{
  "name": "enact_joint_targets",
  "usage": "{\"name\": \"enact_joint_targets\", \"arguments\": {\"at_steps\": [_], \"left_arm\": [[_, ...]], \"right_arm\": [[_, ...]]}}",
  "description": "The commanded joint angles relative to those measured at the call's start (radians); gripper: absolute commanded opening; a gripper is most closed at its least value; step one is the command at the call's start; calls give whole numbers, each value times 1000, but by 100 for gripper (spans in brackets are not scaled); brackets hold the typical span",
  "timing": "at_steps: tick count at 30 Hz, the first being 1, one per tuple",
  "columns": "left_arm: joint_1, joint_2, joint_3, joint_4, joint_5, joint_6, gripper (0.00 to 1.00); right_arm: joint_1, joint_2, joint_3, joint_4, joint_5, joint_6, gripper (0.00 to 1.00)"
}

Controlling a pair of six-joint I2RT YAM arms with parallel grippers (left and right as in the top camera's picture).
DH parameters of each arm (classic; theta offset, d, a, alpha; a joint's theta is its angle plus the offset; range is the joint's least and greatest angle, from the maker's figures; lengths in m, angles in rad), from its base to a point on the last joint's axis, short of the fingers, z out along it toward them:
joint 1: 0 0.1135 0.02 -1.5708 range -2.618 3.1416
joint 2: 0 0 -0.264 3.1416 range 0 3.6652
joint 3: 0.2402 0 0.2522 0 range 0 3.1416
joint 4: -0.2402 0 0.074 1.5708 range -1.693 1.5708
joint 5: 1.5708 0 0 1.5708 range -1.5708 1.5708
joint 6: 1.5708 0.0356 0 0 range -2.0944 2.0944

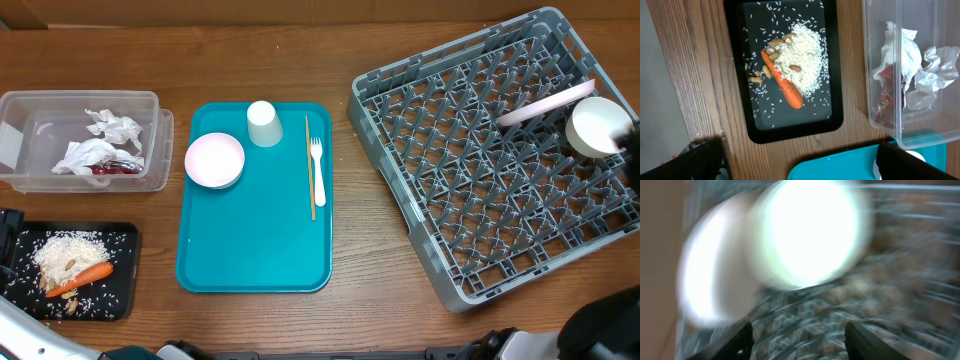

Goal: Sort waste into correct bins and load items into the dishwasher

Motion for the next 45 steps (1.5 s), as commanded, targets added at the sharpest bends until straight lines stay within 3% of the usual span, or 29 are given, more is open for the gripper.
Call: {"name": "enact_joint_targets", "arguments": {"at_steps": [1, 5, 11, 20, 25, 29, 34, 36, 45], "left_arm": [[4, -9, 2, 0, 4, -6, 100], [4, -9, 2, 0, 4, -6, 100], [4, -9, 2, 0, 4, -6, 100], [4, -9, 2, 0, 4, -6, 100], [4, -9, 2, 0, 4, -6, 100], [4, -9, 2, 1, 4, -6, 100], [4, -9, 2, 0, 4, -6, 100], [4, -9, 2, 0, 4, -6, 100], [4, -9, 2, 0, 4, -6, 100]], "right_arm": [[204, -22, 25, 2, -100, -276, 72], [575, -17, 25, 6, 136, -380, 75], [808, 16, 25, 3, 208, -392, 80], [962, 217, 24, -49, 211, -408, 75], [1009, 228, 24, -51, 274, -417, 75], [1008, 240, 24, -50, 275, -417, 61], [1008, 295, 23, -42, 275, -417, 57], [1008, 312, 23, -27, 289, -399, 47], [1001, 323, 23, 94, 462, -283, 24]]}}
